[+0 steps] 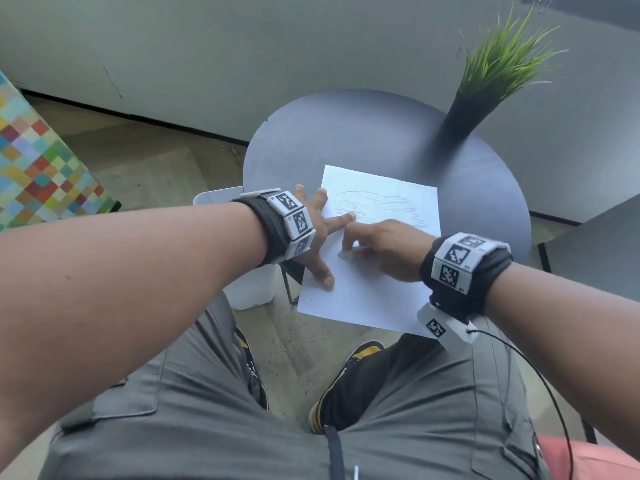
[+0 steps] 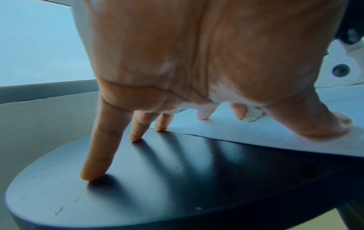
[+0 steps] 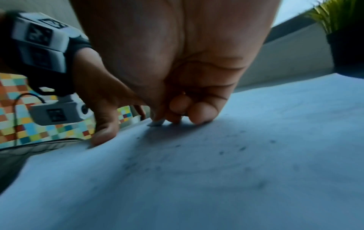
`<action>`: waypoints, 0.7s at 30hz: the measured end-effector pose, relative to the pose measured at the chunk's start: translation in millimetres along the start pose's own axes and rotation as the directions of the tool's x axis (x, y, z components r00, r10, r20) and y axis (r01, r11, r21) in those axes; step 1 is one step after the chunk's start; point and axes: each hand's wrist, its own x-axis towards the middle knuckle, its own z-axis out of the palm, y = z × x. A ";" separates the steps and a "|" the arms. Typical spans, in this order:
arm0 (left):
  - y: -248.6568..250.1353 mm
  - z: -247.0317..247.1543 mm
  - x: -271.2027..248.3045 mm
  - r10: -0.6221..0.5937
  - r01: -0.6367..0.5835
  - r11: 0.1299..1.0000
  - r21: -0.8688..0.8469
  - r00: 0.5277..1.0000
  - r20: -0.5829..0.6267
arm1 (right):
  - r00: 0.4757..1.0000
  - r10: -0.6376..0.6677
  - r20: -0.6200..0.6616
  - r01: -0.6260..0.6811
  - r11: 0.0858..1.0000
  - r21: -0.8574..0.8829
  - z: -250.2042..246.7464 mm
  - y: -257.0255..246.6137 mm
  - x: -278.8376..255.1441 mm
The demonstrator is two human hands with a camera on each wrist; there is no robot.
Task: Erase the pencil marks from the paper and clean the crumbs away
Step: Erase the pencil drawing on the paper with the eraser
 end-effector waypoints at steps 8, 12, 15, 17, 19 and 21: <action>0.6 -1.2 2.1 0.007 -0.007 1.000 0.011 1.000 0.004 | 0.999 0.025 0.023 -0.026 0.999 0.034 -4.4 16.5 7.4; 2.5 -2.8 3.2 0.006 -0.006 0.999 0.036 1.000 0.001 | 0.987 0.124 -0.100 -0.118 0.991 0.064 -13.0 27.2 10.7; 1.7 -2.1 2.9 0.000 -0.001 0.999 0.043 1.000 0.007 | 0.992 0.087 -0.096 -0.086 0.996 0.019 -8.6 24.8 7.9; 1.1 -1.5 1.8 -0.003 0.002 0.999 0.037 1.000 0.019 | 0.997 0.003 0.074 -0.003 1.000 0.007 -6.7 12.1 -0.1; 1.8 -2.4 3.5 -0.002 0.001 0.999 0.034 1.000 0.019 | 0.997 0.023 0.075 -0.025 0.999 0.027 -9.3 12.1 -1.6; 2.1 -2.7 4.9 -0.003 0.003 0.999 0.038 1.000 0.015 | 0.989 0.131 -0.074 -0.126 0.990 0.066 -10.2 19.5 3.0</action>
